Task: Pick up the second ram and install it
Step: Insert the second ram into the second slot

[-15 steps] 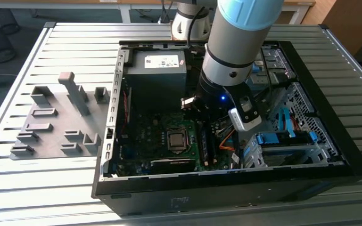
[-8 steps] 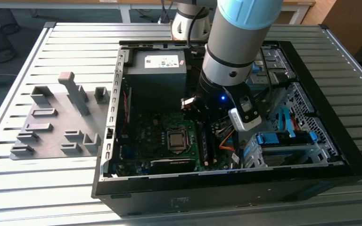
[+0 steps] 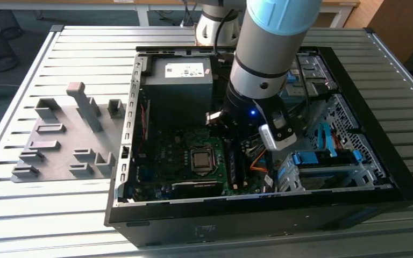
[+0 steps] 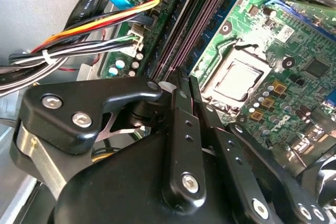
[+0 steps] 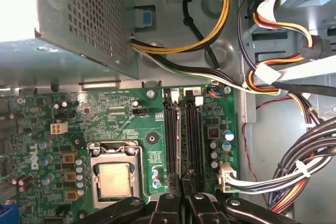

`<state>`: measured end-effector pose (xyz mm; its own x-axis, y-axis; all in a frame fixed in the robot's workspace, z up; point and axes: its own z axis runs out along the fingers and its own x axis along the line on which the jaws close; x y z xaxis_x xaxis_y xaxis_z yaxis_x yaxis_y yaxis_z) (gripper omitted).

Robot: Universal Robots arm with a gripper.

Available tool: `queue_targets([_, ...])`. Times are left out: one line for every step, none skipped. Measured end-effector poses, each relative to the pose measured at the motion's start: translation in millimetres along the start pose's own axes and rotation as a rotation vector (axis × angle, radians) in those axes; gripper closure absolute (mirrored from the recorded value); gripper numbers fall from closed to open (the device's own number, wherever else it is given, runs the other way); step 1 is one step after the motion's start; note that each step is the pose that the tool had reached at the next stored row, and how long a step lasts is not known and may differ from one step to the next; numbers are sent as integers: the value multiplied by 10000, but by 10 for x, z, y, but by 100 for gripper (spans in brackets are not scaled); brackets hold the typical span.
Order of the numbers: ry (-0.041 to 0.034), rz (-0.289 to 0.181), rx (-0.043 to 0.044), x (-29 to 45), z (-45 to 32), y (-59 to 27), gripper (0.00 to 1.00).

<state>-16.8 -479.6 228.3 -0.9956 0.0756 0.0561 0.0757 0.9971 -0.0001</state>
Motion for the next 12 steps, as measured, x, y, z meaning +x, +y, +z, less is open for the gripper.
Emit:
queue_targets([0,13,0,2,5,0,87])
queue_targets([1,19,1,3,11,-1,87])
queue_targets([0,19,0,4,18,0,87])
queue_targets([0,20,0,5,24,0,87])
queue_targets([0,20,1,6,29,0,87])
queue_targets([0,20,0,8,34,1,87])
queue_targets([1,20,2,10,37,1,87])
queue_targets([1,20,3,12,39,2,87])
queue_targets([1,20,3,14,41,4,87])
queue_targets([1,20,1,15,44,6,87])
queue_targets([0,20,-1,17,46,8,87])
queue_targets([0,19,0,18,48,11,87])
